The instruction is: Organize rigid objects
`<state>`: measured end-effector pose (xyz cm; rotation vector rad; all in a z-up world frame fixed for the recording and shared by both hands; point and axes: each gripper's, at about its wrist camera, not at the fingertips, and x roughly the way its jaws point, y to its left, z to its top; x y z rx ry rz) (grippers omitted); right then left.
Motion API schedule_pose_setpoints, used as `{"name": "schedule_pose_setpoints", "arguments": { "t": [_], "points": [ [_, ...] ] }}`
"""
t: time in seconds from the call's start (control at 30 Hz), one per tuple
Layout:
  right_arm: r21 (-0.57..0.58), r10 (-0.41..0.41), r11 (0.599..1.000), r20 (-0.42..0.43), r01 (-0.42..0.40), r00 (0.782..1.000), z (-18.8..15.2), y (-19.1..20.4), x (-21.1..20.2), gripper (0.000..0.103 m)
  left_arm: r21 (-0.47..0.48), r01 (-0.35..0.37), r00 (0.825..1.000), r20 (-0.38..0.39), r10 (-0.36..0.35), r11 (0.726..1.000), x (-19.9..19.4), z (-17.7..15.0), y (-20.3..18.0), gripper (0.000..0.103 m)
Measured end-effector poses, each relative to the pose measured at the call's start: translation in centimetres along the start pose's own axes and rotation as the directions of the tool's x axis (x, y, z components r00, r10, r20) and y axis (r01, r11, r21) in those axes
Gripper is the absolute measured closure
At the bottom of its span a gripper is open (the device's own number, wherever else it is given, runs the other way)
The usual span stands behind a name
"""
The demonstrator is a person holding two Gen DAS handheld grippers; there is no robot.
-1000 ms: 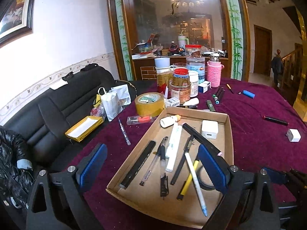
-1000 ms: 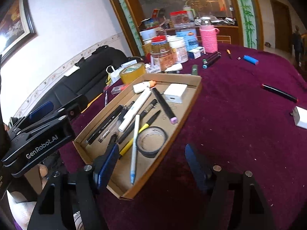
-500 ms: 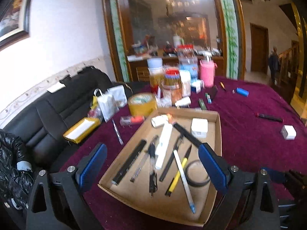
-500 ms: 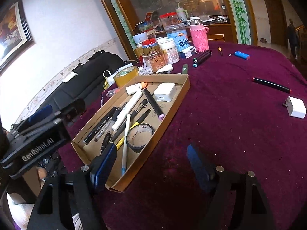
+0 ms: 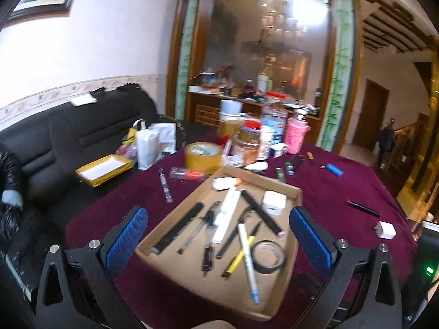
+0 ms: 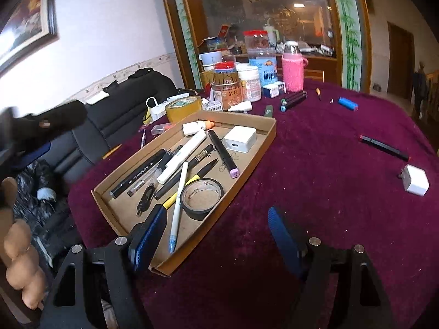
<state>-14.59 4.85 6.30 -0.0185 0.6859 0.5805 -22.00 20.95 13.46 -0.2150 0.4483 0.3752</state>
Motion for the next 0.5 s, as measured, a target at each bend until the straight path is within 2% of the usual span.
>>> {"name": "schedule_pose_setpoints", "arguments": {
  "t": [0.1, 0.23, 0.33, 0.4, 0.5],
  "points": [
    [-0.038, -0.025, 0.999, 0.010, 0.026, 1.000, -0.2, 0.9, -0.1, 0.020, -0.016, -0.022, 1.000, 0.003, 0.022, 1.000, -0.1, -0.1, 0.8, 0.000],
    [-0.076, -0.019, 0.997, 0.003, 0.020, 1.000, 0.1, 2.2, 0.2, 0.020, -0.046, -0.016, 1.000, 0.012, 0.016, 0.999, -0.3, 0.0, 2.2, 0.000],
    [-0.146, -0.029, 0.989, 0.003, 0.029, 1.000, 0.6, 3.9, 0.6, 0.019, -0.061, -0.030, 1.000, 0.003, 0.031, 0.998, 0.0, 0.0, 3.2, 0.000],
    [-0.185, -0.028, 0.982, 0.001, 0.028, 1.000, 0.9, 4.9, 0.8, 0.018, -0.089, -0.074, 0.997, -0.041, 0.071, 0.993, 0.6, -0.1, 4.2, 0.000],
    [-0.230, -0.027, 0.973, -0.011, 0.024, 1.000, 1.2, 6.3, 1.3, 0.018, -0.134, -0.088, 0.988, -0.134, 0.070, 0.987, 1.9, -0.2, 5.5, 0.000]
  ]
}}
